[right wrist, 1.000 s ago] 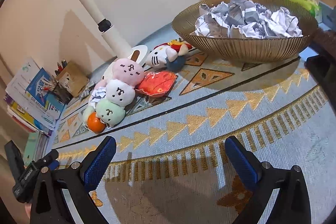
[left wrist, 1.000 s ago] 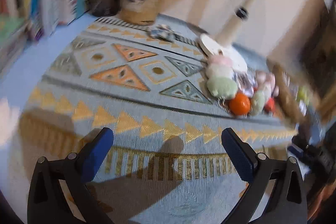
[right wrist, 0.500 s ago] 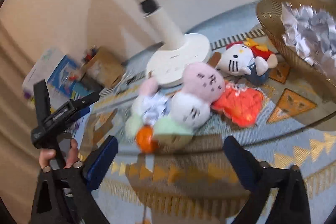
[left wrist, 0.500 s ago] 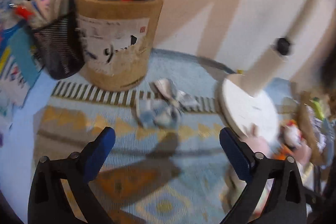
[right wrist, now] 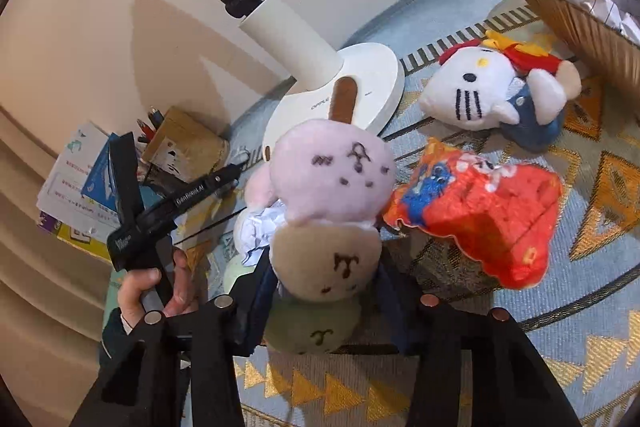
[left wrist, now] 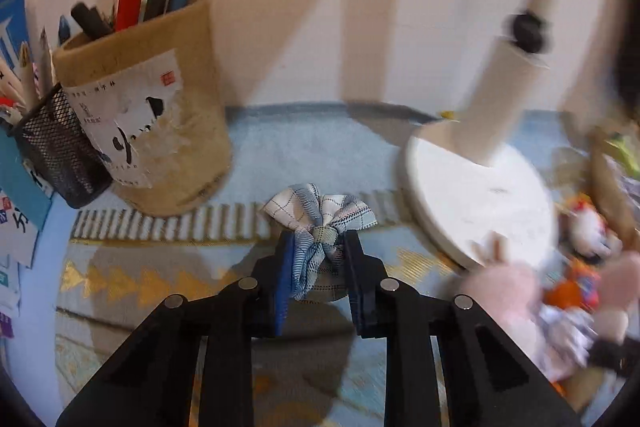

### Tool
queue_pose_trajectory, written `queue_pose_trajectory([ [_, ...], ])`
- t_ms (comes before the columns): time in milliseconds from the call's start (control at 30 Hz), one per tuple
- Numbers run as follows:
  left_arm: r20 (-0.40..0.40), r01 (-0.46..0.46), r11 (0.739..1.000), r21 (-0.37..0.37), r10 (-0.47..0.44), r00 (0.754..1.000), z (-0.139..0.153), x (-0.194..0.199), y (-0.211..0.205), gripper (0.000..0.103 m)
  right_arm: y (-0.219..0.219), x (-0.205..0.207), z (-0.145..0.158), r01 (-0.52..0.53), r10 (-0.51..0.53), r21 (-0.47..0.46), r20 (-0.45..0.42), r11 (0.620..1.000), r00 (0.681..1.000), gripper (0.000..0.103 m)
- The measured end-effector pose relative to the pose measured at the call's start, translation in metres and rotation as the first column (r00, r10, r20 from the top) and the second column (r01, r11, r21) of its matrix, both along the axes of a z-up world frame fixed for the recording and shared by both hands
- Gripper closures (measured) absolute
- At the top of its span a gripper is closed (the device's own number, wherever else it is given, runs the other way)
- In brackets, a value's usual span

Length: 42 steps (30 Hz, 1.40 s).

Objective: Organize objects
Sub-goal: 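Grasp the plaid scrunchie with left gripper while right grasps a stacked plush toy, then lift the scrunchie and plush toy up toward the basket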

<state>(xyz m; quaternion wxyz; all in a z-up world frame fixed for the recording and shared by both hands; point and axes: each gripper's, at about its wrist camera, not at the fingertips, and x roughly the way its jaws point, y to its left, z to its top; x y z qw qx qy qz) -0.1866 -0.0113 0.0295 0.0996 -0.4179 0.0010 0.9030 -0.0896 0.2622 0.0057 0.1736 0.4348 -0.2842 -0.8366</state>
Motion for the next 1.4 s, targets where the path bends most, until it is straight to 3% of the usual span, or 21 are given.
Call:
queue_pose_trajectory([
  [100,-0.005,0.057,0.998,0.026,-0.057,0.998,0.015,0.034,0.006,0.082,0.001,0.012,0.016,-0.012,0.013,0.009,-0.051,1.0,0.999,0.062],
  [300,-0.025,0.086,0.993,0.083,-0.084,0.996,0.038,0.103,0.004,0.082,0.011,0.073,0.073,-0.016,0.046,0.208,-0.136,0.978,0.99,0.062],
  [367,-0.022,0.051,0.992,0.113,-0.049,0.999,0.039,0.123,0.002,0.082,0.012,0.092,0.086,-0.018,0.058,0.357,-0.102,0.934,0.993,0.062],
  [400,-0.021,0.035,0.99,0.134,-0.032,0.999,0.037,0.137,0.0,0.082,0.01,0.099,0.087,-0.032,0.064,0.459,-0.054,0.888,0.996,0.062],
  [467,-0.009,0.003,0.985,0.174,-0.002,1.0,0.033,0.152,0.001,0.082,0.006,0.104,0.078,-0.073,0.065,0.567,0.035,0.821,0.997,0.062],
  [500,-0.007,-0.005,0.982,0.188,0.006,1.0,0.028,0.158,0.001,0.082,0.006,0.106,0.072,-0.087,0.061,0.586,0.063,0.805,0.996,0.061],
  [600,-0.091,-0.018,0.984,0.175,0.034,0.995,0.014,0.18,0.002,0.082,0.008,0.103,0.051,-0.119,0.079,0.51,0.099,0.852,0.992,0.057],
  [700,-0.083,-0.04,0.991,0.131,0.051,0.995,0.007,0.179,0.008,0.082,0.022,0.105,0.037,-0.066,0.027,0.435,0.094,0.898,0.995,0.054],
  [767,-0.11,-0.037,0.986,0.163,0.055,0.992,0.01,0.179,0.004,0.081,0.029,0.113,0.036,-0.042,0.01,0.379,0.086,0.924,0.996,0.043],
  [800,-0.101,-0.043,0.986,0.163,0.06,0.993,0.009,0.177,0.003,0.081,0.033,0.116,0.035,-0.032,0.001,0.372,0.083,0.928,0.997,0.035],
  [1067,-0.091,-0.02,0.981,0.194,0.038,0.995,0.009,0.178,0.002,0.081,0.01,0.111,0.023,-0.056,0.023,0.334,0.101,0.941,0.995,0.034],
  [1167,-0.087,-0.012,0.98,0.198,0.029,0.996,0.008,0.178,0.003,0.079,-0.007,0.114,0.023,-0.083,0.056,0.382,0.082,0.921,0.995,0.029],
  [1267,-0.084,-0.007,0.979,0.205,0.025,0.996,0.007,0.177,0.002,0.079,-0.021,0.114,0.024,-0.135,0.116,0.354,0.074,0.926,0.99,0.029],
  [1400,-0.084,-0.005,0.978,0.207,0.023,0.996,0.007,0.178,0.002,0.079,-0.029,0.111,0.02,-0.13,0.107,0.406,0.078,0.905,0.991,0.024],
])
